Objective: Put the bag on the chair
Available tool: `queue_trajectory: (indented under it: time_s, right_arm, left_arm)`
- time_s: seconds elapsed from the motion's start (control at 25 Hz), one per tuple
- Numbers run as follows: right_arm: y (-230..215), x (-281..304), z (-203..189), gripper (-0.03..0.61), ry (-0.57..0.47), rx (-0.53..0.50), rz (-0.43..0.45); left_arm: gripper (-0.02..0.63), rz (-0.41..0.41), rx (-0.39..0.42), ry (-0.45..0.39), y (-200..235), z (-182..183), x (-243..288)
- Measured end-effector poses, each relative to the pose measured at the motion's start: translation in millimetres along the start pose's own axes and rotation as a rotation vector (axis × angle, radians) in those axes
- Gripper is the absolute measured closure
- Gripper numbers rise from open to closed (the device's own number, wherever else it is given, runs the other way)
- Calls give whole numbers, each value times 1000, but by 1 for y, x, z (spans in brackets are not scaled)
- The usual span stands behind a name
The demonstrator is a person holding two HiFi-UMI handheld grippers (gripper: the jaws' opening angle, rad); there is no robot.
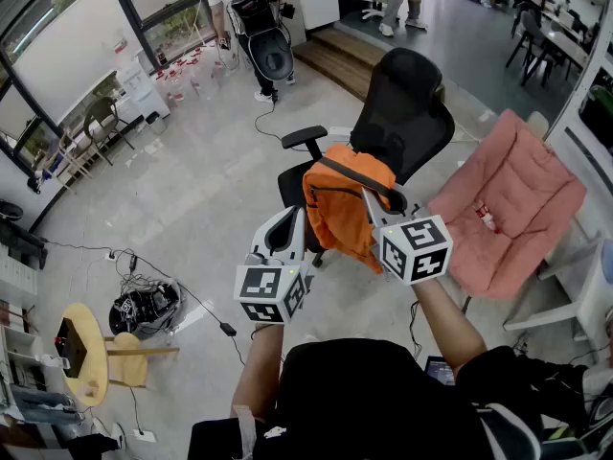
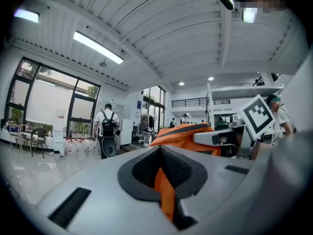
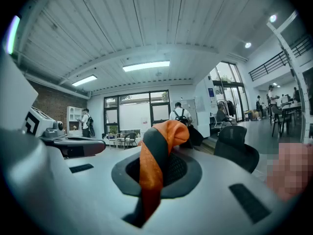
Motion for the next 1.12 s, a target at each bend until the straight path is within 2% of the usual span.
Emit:
queue_trajectory:
  time_s: [0.6,1.12]
  right_arm:
    - [-16,-11,-13,569,26,36,3]
    - [-32,5,-21,569,57,46,-4]
  left_arm:
    - [606,-17,-72,9,-22,-15,7]
    - [605,-30,-78,26,-16,-20,31]
Point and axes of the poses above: the fingertips, and each gripper's own axes: x forward along the fingers, y to its left, z out of its top, the point moved 2 cm from there along -x, backward along the fingers, and after that the axes turned 8 degrees about -z, right-handed, at the moved point
